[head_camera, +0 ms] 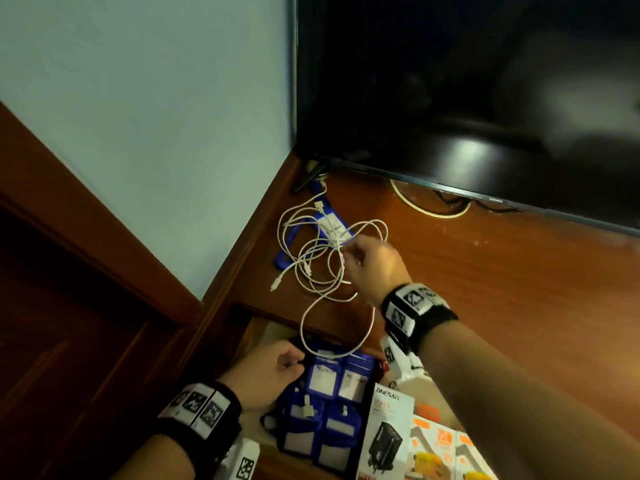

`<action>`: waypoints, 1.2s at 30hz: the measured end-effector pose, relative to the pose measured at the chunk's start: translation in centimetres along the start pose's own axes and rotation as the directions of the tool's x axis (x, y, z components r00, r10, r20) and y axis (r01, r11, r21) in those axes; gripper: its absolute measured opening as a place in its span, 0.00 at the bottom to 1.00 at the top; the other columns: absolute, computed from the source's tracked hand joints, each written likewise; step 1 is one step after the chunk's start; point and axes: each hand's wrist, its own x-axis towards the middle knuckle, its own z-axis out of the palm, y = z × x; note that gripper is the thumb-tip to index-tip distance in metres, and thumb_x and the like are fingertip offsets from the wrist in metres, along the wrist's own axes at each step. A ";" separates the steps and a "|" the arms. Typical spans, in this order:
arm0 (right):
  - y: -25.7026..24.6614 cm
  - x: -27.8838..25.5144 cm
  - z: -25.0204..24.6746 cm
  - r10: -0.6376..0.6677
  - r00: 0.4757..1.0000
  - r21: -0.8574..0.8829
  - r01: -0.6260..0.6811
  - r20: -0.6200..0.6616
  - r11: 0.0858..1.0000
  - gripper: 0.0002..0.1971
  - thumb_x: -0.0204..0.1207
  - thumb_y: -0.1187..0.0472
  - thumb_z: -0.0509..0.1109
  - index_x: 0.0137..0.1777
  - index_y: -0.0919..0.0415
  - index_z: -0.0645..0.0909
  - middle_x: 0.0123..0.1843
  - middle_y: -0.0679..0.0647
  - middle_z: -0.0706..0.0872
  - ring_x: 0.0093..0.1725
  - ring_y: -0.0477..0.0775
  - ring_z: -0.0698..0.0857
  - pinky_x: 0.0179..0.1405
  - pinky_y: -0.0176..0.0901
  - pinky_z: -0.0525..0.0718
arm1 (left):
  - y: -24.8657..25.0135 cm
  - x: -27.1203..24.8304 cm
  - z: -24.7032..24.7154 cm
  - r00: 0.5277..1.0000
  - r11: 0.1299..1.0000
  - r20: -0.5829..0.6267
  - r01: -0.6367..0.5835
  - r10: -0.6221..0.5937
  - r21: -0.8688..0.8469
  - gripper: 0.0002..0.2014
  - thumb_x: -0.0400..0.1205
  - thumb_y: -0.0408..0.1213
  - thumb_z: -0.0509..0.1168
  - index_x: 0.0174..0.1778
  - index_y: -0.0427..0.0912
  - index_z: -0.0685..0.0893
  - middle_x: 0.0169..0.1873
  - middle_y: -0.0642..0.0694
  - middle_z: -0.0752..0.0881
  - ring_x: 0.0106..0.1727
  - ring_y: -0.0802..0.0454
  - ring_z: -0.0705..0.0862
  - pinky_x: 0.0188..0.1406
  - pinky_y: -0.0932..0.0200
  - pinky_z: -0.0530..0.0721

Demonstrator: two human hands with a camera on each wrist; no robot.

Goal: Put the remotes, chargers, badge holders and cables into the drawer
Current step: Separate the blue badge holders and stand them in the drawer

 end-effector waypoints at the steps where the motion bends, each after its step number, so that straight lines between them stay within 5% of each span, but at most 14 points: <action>1: -0.3 1.8 0.0 -0.010 0.999 -0.042 0.008 -0.042 0.999 0.09 0.86 0.59 0.66 0.61 0.54 0.85 0.55 0.47 0.85 0.56 0.48 0.83 0.60 0.44 0.87 | 0.6 -1.0 -0.7 1.000 1.000 -0.025 -0.011 0.011 0.002 0.10 0.89 0.45 0.66 0.65 0.55 0.85 0.59 0.60 0.86 0.57 0.67 0.83 0.49 0.73 0.79; 4: -0.7 7.1 0.8 0.034 0.999 -0.166 -0.032 0.015 0.986 0.17 0.85 0.64 0.64 0.72 0.54 0.81 0.67 0.53 0.82 0.70 0.57 0.76 0.73 0.53 0.78 | 2.0 -3.8 -3.0 0.989 0.999 -0.141 -0.053 0.051 -0.010 0.05 0.88 0.48 0.67 0.57 0.60 0.87 0.52 0.61 0.87 0.54 0.66 0.84 0.47 0.69 0.78; 7: -0.2 11.3 1.5 0.184 0.975 -0.223 -0.153 0.124 0.963 0.24 0.81 0.70 0.67 0.77 0.56 0.76 0.72 0.59 0.80 0.73 0.64 0.78 0.72 0.58 0.81 | 3.2 -5.4 -5.1 0.961 0.993 -0.256 -0.113 0.101 -0.032 0.04 0.88 0.47 0.67 0.54 0.60 0.87 0.49 0.60 0.87 0.50 0.69 0.84 0.45 0.72 0.78; 10: 0.6 12.9 2.7 0.318 0.931 -0.312 -0.252 0.181 0.916 0.25 0.82 0.55 0.74 0.76 0.57 0.74 0.70 0.61 0.82 0.66 0.67 0.84 0.63 0.61 0.87 | 4.2 -5.5 -6.4 0.921 0.982 -0.355 -0.185 0.161 -0.035 0.05 0.88 0.45 0.67 0.55 0.58 0.87 0.47 0.60 0.88 0.50 0.74 0.83 0.42 0.78 0.79; 13: 1.0 13.3 3.6 0.394 0.894 -0.390 -0.292 0.212 0.873 0.39 0.70 0.37 0.80 0.75 0.58 0.74 0.68 0.61 0.81 0.63 0.68 0.85 0.62 0.64 0.87 | 4.8 -4.9 -7.2 0.880 0.971 -0.436 -0.234 0.187 -0.055 0.04 0.88 0.46 0.68 0.53 0.58 0.88 0.45 0.61 0.90 0.51 0.69 0.85 0.44 0.72 0.81; 18: 2.2 12.6 3.5 0.460 0.866 -0.314 -0.388 0.197 0.866 0.32 0.68 0.40 0.83 0.62 0.61 0.81 0.50 0.58 0.89 0.46 0.61 0.89 0.46 0.53 0.90 | 6.5 -3.8 -7.9 0.836 0.945 -0.487 -0.321 0.254 -0.058 0.04 0.87 0.46 0.68 0.51 0.58 0.89 0.44 0.61 0.90 0.48 0.63 0.87 0.50 0.63 0.86; 24: 2.7 11.8 1.6 0.416 0.891 -0.223 -0.375 0.182 0.900 0.23 0.78 0.36 0.72 0.52 0.58 0.81 0.45 0.56 0.88 0.41 0.58 0.88 0.41 0.53 0.90 | 9.0 -2.5 -8.4 0.816 0.925 -0.475 -0.379 0.329 -0.012 0.04 0.87 0.47 0.68 0.51 0.59 0.88 0.44 0.61 0.89 0.47 0.63 0.86 0.49 0.62 0.86; 28: 2.2 10.6 -1.5 0.323 0.946 -0.043 -0.321 0.038 0.946 0.11 0.84 0.49 0.70 0.55 0.54 0.75 0.45 0.54 0.85 0.37 0.52 0.80 0.30 0.41 0.73 | 10.6 -1.5 -9.3 0.782 0.906 -0.515 -0.423 0.352 -0.024 0.04 0.86 0.45 0.70 0.53 0.59 0.88 0.45 0.63 0.89 0.50 0.66 0.86 0.52 0.64 0.86; 32: 0.3 8.1 -7.2 0.131 0.981 0.068 -0.123 -0.144 0.990 0.08 0.83 0.47 0.72 0.52 0.48 0.79 0.42 0.49 0.85 0.38 0.46 0.83 0.30 0.37 0.73 | 13.6 -0.5 -11.2 0.716 0.878 -0.555 -0.474 0.424 0.059 0.16 0.85 0.45 0.71 0.68 0.63 0.82 0.62 0.60 0.84 0.63 0.64 0.83 0.67 0.52 0.85; 36: -3.2 4.2 -14.9 -0.084 0.987 0.065 0.093 -0.134 0.994 0.07 0.82 0.50 0.74 0.56 0.48 0.84 0.47 0.43 0.86 0.45 0.40 0.85 0.38 0.33 0.79 | 18.6 -0.2 -12.9 0.662 0.828 -0.525 -0.534 0.535 0.170 0.33 0.85 0.45 0.72 0.83 0.69 0.66 0.79 0.54 0.73 0.80 0.56 0.71 0.80 0.47 0.76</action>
